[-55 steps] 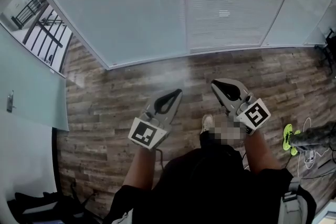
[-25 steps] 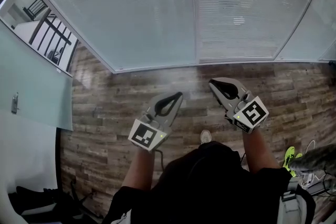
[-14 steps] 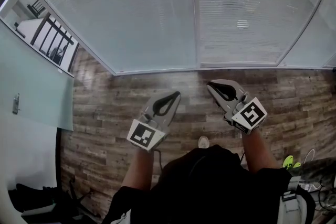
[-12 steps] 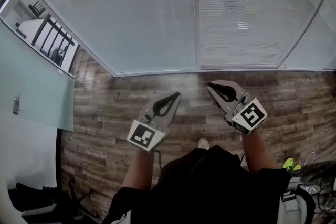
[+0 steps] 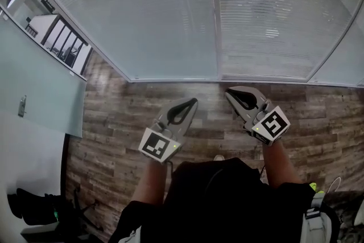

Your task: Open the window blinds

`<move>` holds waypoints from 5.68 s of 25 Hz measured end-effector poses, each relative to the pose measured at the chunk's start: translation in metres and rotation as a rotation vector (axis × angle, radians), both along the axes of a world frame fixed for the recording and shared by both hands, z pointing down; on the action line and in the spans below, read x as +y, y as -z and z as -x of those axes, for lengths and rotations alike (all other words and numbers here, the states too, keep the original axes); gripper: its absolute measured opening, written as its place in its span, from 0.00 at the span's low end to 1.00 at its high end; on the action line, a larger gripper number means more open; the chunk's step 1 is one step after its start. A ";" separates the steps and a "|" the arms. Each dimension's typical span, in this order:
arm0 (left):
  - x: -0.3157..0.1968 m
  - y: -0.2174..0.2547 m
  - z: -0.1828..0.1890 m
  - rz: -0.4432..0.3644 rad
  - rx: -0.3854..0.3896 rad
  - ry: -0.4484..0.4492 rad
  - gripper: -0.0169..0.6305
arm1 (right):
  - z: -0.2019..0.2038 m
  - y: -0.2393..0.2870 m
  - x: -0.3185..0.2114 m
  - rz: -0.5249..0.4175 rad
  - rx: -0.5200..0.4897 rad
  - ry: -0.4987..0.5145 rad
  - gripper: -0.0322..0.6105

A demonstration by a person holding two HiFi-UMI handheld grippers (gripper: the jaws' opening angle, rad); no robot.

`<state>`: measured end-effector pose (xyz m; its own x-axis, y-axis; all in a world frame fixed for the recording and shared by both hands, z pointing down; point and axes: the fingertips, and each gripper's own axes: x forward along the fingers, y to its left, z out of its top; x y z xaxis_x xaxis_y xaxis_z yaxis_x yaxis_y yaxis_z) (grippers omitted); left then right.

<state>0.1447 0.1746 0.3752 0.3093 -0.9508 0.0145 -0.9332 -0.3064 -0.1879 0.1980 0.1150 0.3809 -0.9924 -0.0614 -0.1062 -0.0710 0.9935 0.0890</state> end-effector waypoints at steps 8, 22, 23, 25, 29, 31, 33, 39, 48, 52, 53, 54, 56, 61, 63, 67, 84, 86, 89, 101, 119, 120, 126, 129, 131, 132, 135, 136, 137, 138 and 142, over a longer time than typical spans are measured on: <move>-0.013 0.001 -0.002 0.008 -0.007 0.004 0.03 | -0.002 0.001 -0.011 0.000 -0.024 0.008 0.06; -0.048 -0.002 0.006 0.005 0.011 -0.057 0.03 | 0.004 0.003 -0.043 -0.015 -0.015 -0.051 0.06; -0.053 -0.002 0.009 0.005 0.014 -0.061 0.03 | 0.007 0.002 -0.048 -0.017 -0.013 -0.054 0.06; -0.063 -0.003 0.015 0.003 0.017 -0.070 0.03 | 0.014 0.000 -0.057 -0.018 -0.002 -0.059 0.06; -0.081 -0.007 0.028 0.003 0.026 -0.081 0.03 | 0.026 -0.007 -0.072 -0.009 0.019 -0.062 0.06; -0.089 -0.007 0.037 0.001 0.030 -0.084 0.03 | 0.035 -0.007 -0.079 -0.014 0.028 -0.065 0.06; -0.098 -0.006 0.048 0.000 0.033 -0.088 0.03 | 0.046 -0.003 -0.089 -0.024 0.023 -0.074 0.06; -0.132 -0.001 0.087 0.001 0.039 -0.103 0.03 | 0.080 -0.003 -0.121 -0.012 0.048 -0.095 0.06; -0.177 0.002 0.127 -0.004 0.054 -0.164 0.03 | 0.121 0.009 -0.165 -0.041 0.048 -0.154 0.06; -0.197 0.008 0.150 -0.011 0.052 -0.181 0.03 | 0.141 0.013 -0.186 -0.041 0.046 -0.184 0.06; -0.201 0.010 0.156 -0.013 0.052 -0.184 0.03 | 0.146 0.015 -0.190 -0.043 0.043 -0.186 0.06; -0.205 0.011 0.161 -0.015 0.053 -0.186 0.03 | 0.151 0.015 -0.193 -0.041 0.045 -0.187 0.06; -0.215 0.011 0.172 -0.016 0.055 -0.192 0.03 | 0.161 0.013 -0.200 -0.034 0.054 -0.190 0.06; -0.241 0.005 0.197 -0.009 0.056 -0.223 0.03 | 0.186 0.013 -0.226 -0.041 0.040 -0.226 0.06; -0.250 0.003 0.206 -0.009 0.057 -0.238 0.03 | 0.194 0.011 -0.235 -0.039 0.039 -0.242 0.06; -0.264 0.000 0.217 -0.007 0.057 -0.266 0.03 | 0.205 0.006 -0.247 -0.028 0.054 -0.267 0.06; -0.291 -0.012 0.231 0.001 0.094 -0.307 0.03 | 0.214 0.004 -0.275 -0.042 0.085 -0.315 0.06; -0.293 -0.012 0.230 0.004 0.095 -0.301 0.03 | 0.214 0.006 -0.279 -0.046 0.079 -0.314 0.06; -0.299 -0.012 0.229 0.002 0.088 -0.288 0.03 | 0.213 0.003 -0.284 -0.040 0.086 -0.297 0.06; -0.350 0.004 0.212 -0.011 0.070 -0.227 0.03 | 0.202 0.020 -0.338 -0.071 0.062 -0.233 0.06; -0.406 0.002 0.183 0.005 0.050 -0.227 0.03 | 0.178 0.022 -0.397 -0.102 0.051 -0.235 0.06; -0.407 0.001 0.182 0.006 0.048 -0.232 0.03 | 0.178 0.024 -0.397 -0.111 0.040 -0.234 0.06; -0.413 -0.001 0.178 0.011 0.049 -0.287 0.03 | 0.174 0.017 -0.403 -0.103 0.087 -0.293 0.06; -0.417 -0.001 0.182 0.017 0.050 -0.324 0.03 | 0.177 0.017 -0.408 -0.089 0.108 -0.339 0.06; -0.418 -0.001 0.187 0.020 0.055 -0.352 0.03 | 0.180 0.015 -0.411 -0.087 0.128 -0.376 0.06; -0.417 -0.001 0.188 0.022 0.057 -0.365 0.03 | 0.182 0.015 -0.410 -0.085 0.133 -0.388 0.06; -0.413 -0.002 0.193 0.029 0.061 -0.396 0.03 | 0.189 0.017 -0.405 -0.082 0.151 -0.413 0.06; -0.412 -0.002 0.195 0.032 0.062 -0.405 0.03 | 0.191 0.019 -0.405 -0.088 0.157 -0.425 0.06; -0.411 -0.003 0.196 0.034 0.065 -0.415 0.03 | 0.192 0.020 -0.405 -0.093 0.160 -0.436 0.06; -0.411 -0.004 0.198 0.036 0.067 -0.426 0.03 | 0.194 0.022 -0.405 -0.098 0.162 -0.446 0.06; -0.410 -0.009 0.199 0.046 0.073 -0.472 0.03 | 0.200 0.024 -0.407 -0.114 0.183 -0.487 0.10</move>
<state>-0.0545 -0.2354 0.3842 0.7087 -0.7054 0.0152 -0.7005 -0.7060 -0.1036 -0.0016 -0.2920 0.3568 -0.8550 -0.5176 0.0328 -0.4946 0.8329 0.2482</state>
